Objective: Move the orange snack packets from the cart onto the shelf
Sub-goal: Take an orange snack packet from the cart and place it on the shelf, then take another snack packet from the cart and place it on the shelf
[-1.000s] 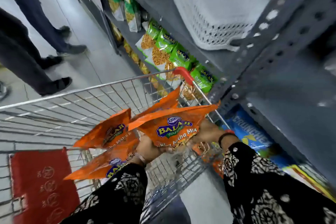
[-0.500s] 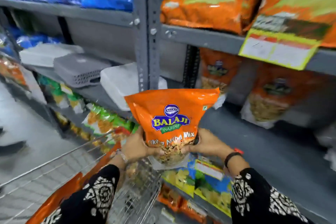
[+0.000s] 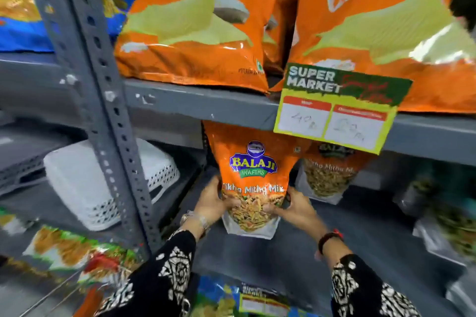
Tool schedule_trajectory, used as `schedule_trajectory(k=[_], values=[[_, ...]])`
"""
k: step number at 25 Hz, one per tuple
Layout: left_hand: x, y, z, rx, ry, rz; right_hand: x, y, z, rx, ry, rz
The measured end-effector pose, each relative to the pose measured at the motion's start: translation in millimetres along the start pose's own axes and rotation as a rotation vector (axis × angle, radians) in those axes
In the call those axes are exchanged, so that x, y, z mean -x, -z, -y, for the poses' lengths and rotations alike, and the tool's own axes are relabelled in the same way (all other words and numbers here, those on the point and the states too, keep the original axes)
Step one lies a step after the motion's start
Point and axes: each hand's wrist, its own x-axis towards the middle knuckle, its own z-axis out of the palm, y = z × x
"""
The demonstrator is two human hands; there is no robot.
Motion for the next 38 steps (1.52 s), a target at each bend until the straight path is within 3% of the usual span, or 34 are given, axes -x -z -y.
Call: schedule_trajectory(k=[6,12,15,20,22,24,29,33,38], values=[[-62,-22,11,-0.020,0.013,0.065,-43,-6,-28,-0.077,-0.060,-0.109],[-78,-31,23,-0.091,-0.012,0.028,-58,-17,-46,-0.211,-0.106,-0.132],[-69,-32,29,-0.015,-0.053,0.049,-55,-19,-46,-0.244,-0.079,-0.143],[10,-1,61,-0.053,0.047,-0.176,5,-59,-32,-0.222,0.019,-0.426],[68,21,80,-0.044,0.097,-0.311,37,-90,-21,-0.183,0.135,-0.318],[133,45,106,-0.017,0.215,-0.467,65,-130,-8,-0.120,0.225,-0.075],[248,83,182,0.088,0.505,-0.665,104,-228,6,0.071,0.272,0.454],[272,108,236,0.105,0.742,-0.825,91,-302,-4,0.201,0.205,0.708],[245,125,296,0.294,0.841,-0.804,54,-391,-33,0.323,0.067,0.907]])
